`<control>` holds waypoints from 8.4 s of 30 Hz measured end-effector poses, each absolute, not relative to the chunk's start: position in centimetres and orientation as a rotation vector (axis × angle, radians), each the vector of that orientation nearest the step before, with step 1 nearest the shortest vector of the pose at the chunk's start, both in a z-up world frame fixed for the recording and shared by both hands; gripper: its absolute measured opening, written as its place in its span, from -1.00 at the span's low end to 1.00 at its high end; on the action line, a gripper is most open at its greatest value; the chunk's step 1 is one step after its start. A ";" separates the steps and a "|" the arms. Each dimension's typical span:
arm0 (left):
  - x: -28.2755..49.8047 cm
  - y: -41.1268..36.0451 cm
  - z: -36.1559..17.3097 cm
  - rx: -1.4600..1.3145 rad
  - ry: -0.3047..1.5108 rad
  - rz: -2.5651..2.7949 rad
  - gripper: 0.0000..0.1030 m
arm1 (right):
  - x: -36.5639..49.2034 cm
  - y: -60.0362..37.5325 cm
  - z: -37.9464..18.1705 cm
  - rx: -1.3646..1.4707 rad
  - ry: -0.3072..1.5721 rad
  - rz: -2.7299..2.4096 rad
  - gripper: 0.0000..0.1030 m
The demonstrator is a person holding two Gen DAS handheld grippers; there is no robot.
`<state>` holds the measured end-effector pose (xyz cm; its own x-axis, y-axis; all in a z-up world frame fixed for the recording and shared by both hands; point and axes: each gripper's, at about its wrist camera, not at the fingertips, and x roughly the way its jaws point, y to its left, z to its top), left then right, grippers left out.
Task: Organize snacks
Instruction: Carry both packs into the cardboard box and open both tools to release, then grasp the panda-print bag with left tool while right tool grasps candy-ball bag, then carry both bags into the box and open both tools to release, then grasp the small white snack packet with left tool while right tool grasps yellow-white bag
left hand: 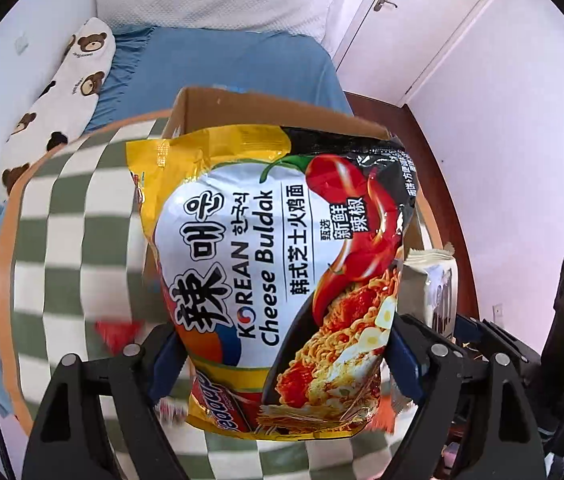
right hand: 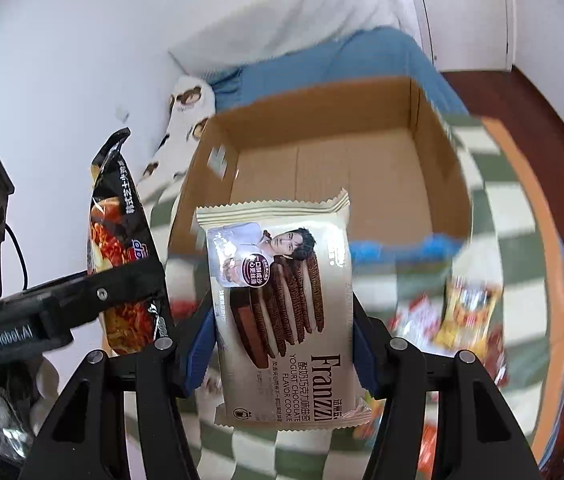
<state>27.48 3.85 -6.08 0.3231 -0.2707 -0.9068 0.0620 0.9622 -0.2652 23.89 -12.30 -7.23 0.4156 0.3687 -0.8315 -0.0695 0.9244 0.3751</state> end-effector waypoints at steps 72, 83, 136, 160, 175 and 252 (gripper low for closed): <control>27.8 5.2 -4.8 -0.073 1.056 -0.082 0.67 | 28.5 -12.9 -7.0 0.153 1.015 0.135 0.84; 20.4 7.9 -13.9 -0.096 1.309 0.014 0.67 | 19.4 -15.3 -16.7 0.257 1.298 0.094 0.84; 10.7 1.5 -33.6 -0.083 1.699 -0.033 0.10 | 9.9 -9.4 -34.2 0.260 1.716 0.160 0.09; 17.3 1.9 -10.7 -0.221 1.333 -0.237 -0.04 | 15.1 -12.4 -14.6 0.363 1.301 0.278 -0.04; 34.5 6.1 -13.3 -0.162 1.450 -0.098 -0.03 | 33.3 -10.6 -12.5 0.285 1.219 0.307 -0.04; 15.5 9.5 -14.8 -0.110 1.286 0.042 0.99 | 13.7 -18.7 -17.9 0.413 1.329 -0.017 0.89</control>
